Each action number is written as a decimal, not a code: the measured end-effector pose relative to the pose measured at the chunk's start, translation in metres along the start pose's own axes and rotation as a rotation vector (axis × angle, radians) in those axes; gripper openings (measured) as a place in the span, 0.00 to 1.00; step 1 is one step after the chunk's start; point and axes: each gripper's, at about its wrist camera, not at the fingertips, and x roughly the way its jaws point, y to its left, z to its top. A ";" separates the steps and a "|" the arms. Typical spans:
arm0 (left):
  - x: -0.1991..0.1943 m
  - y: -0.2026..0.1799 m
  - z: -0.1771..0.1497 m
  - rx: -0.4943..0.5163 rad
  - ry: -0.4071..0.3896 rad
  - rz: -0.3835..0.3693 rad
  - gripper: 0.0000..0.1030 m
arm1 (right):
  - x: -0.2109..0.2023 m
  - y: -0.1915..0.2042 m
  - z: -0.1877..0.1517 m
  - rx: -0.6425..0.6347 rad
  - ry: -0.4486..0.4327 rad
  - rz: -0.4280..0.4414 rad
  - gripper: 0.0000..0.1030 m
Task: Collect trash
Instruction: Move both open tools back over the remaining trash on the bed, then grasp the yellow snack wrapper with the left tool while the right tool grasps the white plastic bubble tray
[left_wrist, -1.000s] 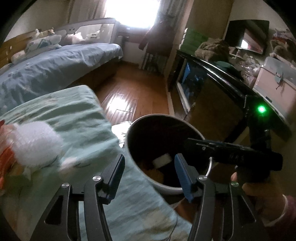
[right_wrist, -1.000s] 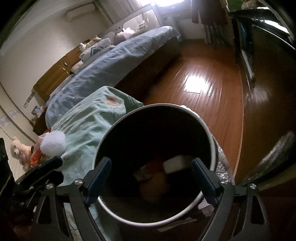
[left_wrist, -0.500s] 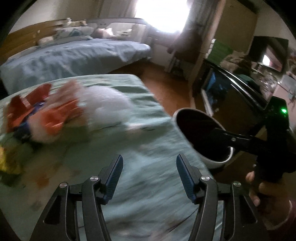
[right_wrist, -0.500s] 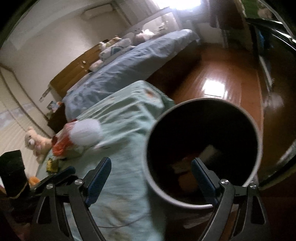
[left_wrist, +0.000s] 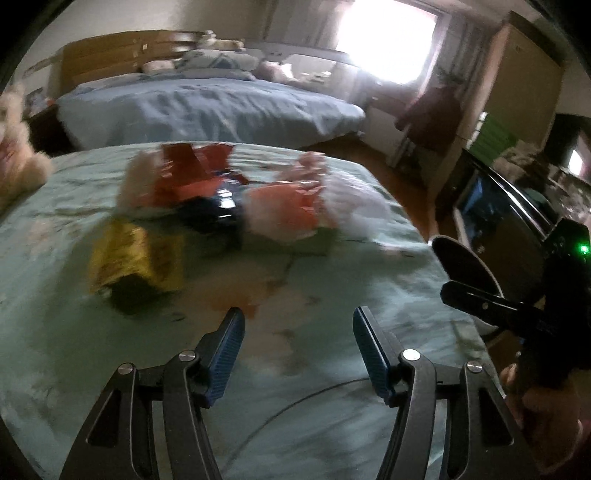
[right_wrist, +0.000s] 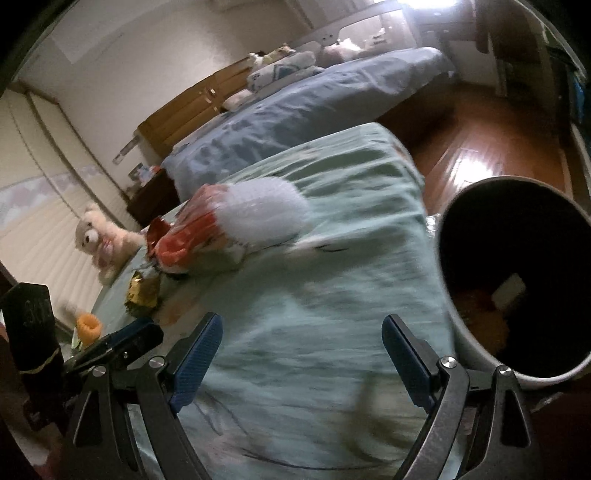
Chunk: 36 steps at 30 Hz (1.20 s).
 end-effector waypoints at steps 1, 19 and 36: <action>-0.003 0.006 0.001 -0.014 0.000 0.010 0.59 | 0.004 0.005 0.000 -0.011 0.004 0.004 0.87; -0.022 0.066 0.002 -0.165 -0.034 0.135 0.59 | 0.049 0.051 0.004 -0.098 0.032 -0.013 0.85; 0.005 0.080 0.024 -0.153 -0.038 0.154 0.65 | 0.059 0.020 0.044 -0.098 -0.012 -0.102 0.85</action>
